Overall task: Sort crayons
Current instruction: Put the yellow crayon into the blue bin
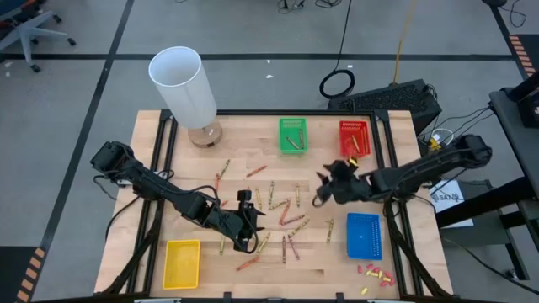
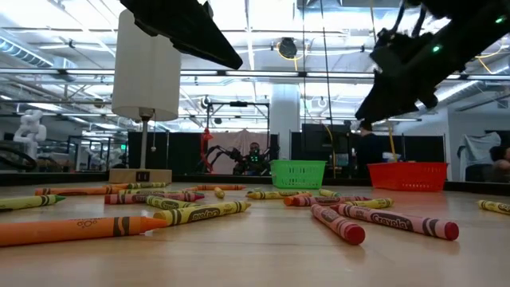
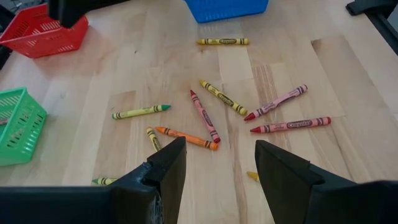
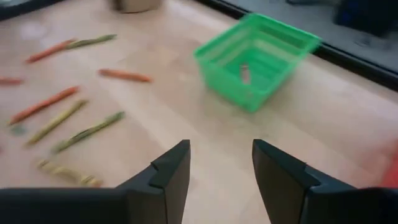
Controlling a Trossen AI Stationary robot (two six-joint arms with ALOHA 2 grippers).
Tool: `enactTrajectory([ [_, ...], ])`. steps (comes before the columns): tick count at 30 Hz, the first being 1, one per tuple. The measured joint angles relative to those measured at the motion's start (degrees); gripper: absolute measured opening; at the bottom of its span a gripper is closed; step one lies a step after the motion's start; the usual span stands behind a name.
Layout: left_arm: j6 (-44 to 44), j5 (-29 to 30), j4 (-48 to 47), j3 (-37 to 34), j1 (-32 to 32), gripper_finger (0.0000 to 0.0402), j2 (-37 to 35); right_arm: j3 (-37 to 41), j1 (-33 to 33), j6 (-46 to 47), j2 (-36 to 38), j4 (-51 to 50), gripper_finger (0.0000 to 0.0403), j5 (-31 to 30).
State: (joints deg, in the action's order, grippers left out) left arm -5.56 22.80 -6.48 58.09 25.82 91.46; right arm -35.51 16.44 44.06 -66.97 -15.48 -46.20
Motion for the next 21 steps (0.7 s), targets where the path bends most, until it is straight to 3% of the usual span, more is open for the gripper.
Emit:
enactTrajectory([
  [5,-0.27,0.01,0.26,0.01,0.02,0.019,0.0,0.0,5.34,-9.85,-1.0,6.63,0.016,3.74],
  [15,-12.54,5.16,6.68,0.02,0.02,0.019,0.0,0.0,11.16,-20.04,-1.23,8.83,0.016,26.3],
  [21,-16.71,9.69,8.04,0.08,0.02,0.019,0.92,0.0,13.54,-22.46,-1.39,8.0,0.016,27.54],
])
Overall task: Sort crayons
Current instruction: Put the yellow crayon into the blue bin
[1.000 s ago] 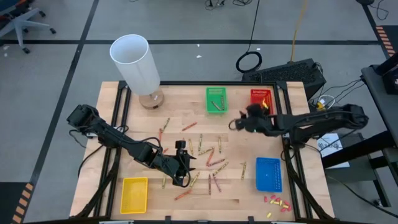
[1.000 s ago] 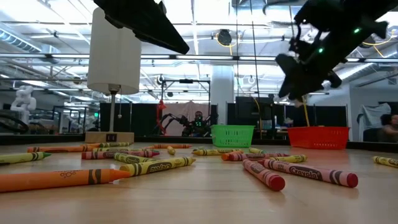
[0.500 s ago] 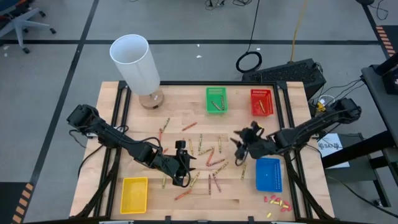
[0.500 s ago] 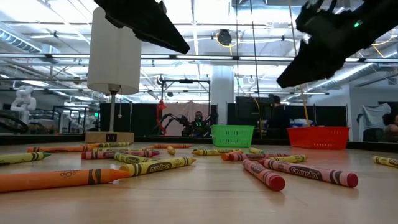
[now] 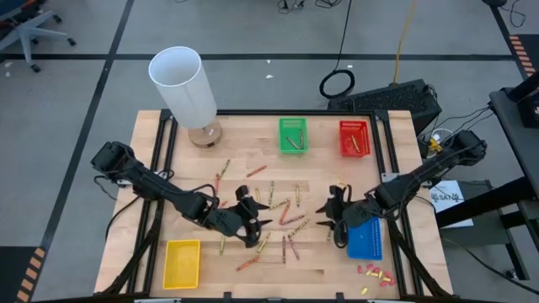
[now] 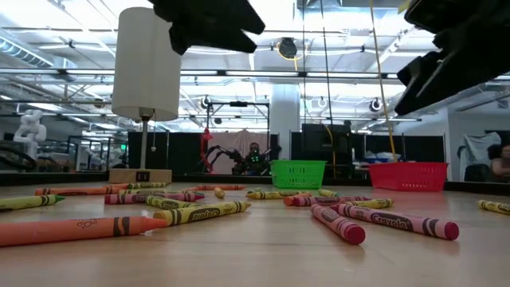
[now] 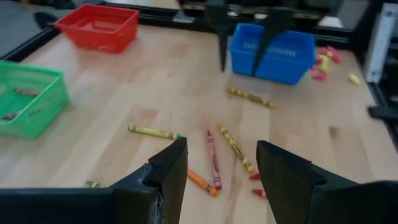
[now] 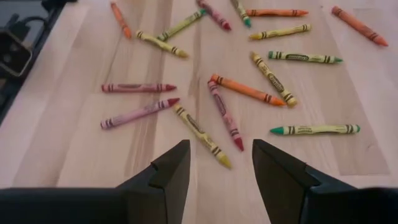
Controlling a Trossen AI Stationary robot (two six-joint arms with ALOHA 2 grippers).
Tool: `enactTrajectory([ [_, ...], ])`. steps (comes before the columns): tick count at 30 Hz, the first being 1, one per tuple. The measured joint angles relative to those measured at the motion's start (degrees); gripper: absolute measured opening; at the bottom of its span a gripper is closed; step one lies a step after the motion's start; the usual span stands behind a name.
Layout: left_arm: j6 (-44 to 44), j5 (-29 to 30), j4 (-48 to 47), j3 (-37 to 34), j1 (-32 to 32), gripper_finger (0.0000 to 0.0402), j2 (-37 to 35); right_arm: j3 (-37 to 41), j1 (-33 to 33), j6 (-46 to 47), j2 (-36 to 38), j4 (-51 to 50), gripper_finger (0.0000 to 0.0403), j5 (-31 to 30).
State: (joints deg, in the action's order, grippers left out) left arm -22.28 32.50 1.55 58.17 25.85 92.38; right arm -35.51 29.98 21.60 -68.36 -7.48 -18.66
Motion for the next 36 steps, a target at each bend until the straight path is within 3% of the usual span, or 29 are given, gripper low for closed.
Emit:
enactTrajectory([
  [9,-2.85,2.1,-0.47,-0.02,0.06,0.019,4.34,0.01,0.69,-2.41,-1.9,-1.08,0.0157,5.25],
  [36,0.61,1.85,-0.56,-0.07,0.04,0.019,4.76,-4.52,-4.38,-21.66,-23.27,12.66,0.0141,6.1],
])
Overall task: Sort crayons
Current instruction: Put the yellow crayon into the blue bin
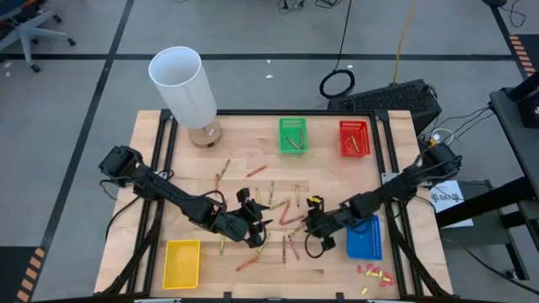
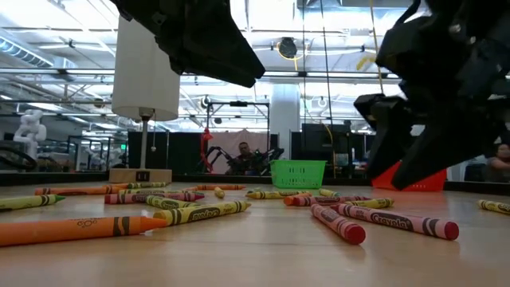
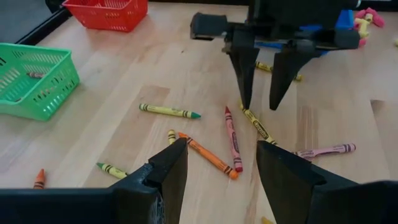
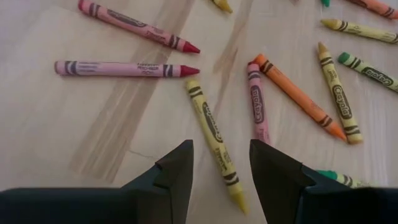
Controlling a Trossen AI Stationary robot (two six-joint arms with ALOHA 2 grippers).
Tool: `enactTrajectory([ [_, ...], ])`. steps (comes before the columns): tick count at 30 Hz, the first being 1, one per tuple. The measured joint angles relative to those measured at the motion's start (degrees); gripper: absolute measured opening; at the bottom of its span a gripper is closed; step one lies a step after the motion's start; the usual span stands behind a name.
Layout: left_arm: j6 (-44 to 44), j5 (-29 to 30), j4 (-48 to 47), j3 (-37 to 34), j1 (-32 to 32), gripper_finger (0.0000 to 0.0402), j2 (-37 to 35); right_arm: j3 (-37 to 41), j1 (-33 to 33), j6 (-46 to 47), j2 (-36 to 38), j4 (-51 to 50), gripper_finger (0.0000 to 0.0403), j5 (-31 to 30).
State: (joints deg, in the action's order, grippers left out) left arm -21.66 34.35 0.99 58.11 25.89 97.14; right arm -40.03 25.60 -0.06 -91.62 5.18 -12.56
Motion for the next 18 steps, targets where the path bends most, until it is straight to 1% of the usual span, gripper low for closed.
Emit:
enactTrajectory([
  [4,-0.04,0.02,0.01,0.0,-0.01,0.019,0.0,0.0,-1.37,-0.65,-1.96,0.68,0.0141,2.32],
  [8,-0.05,0.04,0.04,0.0,-0.02,0.019,-0.02,-0.01,-2.16,-0.45,-3.56,0.92,0.0141,2.47],
  [11,-0.05,0.07,0.07,0.0,-0.02,0.019,-0.02,-0.09,-2.86,-0.36,-4.05,1.08,0.0137,3.96],
  [14,-0.03,0.18,0.07,0.0,-0.02,0.019,-0.02,-0.09,-3.3,-0.22,-4.12,1.08,0.0121,4.95],
  [18,-0.02,0.26,0.07,0.0,-0.02,0.019,-0.02,-0.09,-3.77,-0.57,-4.16,0.98,0.0082,6.72],
])
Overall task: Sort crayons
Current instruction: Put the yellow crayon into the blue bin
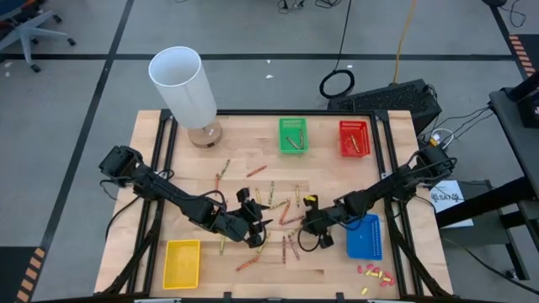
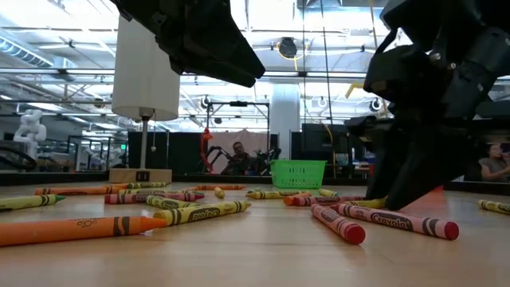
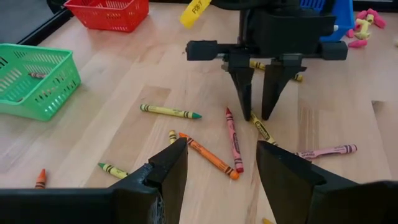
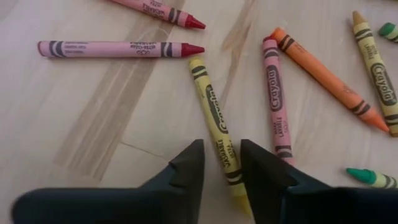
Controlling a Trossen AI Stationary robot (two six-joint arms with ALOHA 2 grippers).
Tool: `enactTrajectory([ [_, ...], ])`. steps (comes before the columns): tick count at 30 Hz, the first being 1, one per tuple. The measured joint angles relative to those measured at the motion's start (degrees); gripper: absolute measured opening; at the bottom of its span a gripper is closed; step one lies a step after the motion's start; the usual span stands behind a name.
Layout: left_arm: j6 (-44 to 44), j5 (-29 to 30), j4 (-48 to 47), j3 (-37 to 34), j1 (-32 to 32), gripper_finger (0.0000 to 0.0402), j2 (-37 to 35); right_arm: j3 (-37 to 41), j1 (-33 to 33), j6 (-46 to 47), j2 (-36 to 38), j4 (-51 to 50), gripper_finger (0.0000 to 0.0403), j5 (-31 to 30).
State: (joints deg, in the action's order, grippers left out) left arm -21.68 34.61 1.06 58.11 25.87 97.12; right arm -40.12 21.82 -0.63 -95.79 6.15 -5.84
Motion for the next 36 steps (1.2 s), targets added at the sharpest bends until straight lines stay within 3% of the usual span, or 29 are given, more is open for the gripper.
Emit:
enactTrajectory([
  [8,0.04,-0.02,0.0,0.0,0.0,0.019,0.0,0.0,-0.39,-2.5,0.0,-0.07,0.0006,2.82],
  [24,-0.03,0.54,0.24,0.0,-0.81,0.019,-0.02,0.21,1.46,-2.08,10.61,-1.18,0.0002,2.76],
  [36,0.01,0.59,2.23,-0.02,-0.79,0.019,-0.07,0.17,7.71,-1.52,22.74,-10.84,0.0001,2.66],
])
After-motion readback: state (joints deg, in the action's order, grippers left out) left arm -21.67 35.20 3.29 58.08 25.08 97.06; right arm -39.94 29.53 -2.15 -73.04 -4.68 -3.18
